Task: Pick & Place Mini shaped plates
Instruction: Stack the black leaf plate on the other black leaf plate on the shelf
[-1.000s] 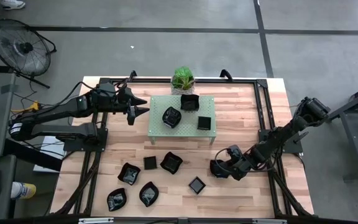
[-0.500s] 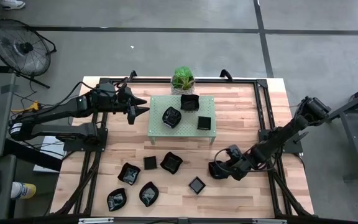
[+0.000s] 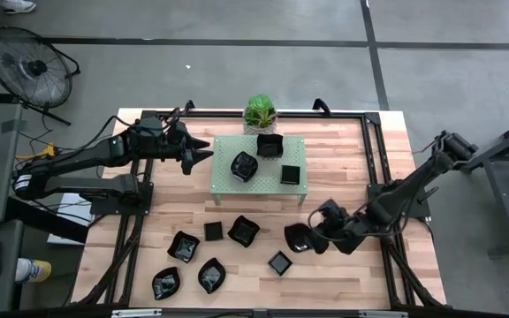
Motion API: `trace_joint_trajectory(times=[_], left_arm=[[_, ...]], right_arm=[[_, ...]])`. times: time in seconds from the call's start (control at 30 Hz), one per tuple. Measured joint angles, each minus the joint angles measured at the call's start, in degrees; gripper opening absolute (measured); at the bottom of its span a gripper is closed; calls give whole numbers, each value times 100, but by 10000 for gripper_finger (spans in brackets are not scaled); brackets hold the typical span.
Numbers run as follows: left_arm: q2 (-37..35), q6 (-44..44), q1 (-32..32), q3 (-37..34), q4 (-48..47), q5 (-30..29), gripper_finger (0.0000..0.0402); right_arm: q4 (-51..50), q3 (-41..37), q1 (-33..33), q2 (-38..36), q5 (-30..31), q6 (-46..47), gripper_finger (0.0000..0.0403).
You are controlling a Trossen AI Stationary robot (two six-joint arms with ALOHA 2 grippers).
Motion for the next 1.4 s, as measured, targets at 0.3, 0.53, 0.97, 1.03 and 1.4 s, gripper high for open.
trace_joint_trajectory(times=[0.3,0.53,0.97,1.03,1.4], left_arm=[[2,-107,0,0,565,-2,216],[2,-107,0,0,1099,-4,216],[0,-168,0,0,1333,-652,216],[0,-66,0,0,1333,-794,216],[253,538,-3,0,1703,-839,216]], right_arm=[[-422,990,-631,-106,2083,-1570,0],[-400,1355,-1381,-106,2870,-3273,0],[933,1372,-2726,-106,997,-3814,0],[1084,1372,-2870,-104,806,-3577,0],[2521,1400,-3206,619,1493,-3730,0]])
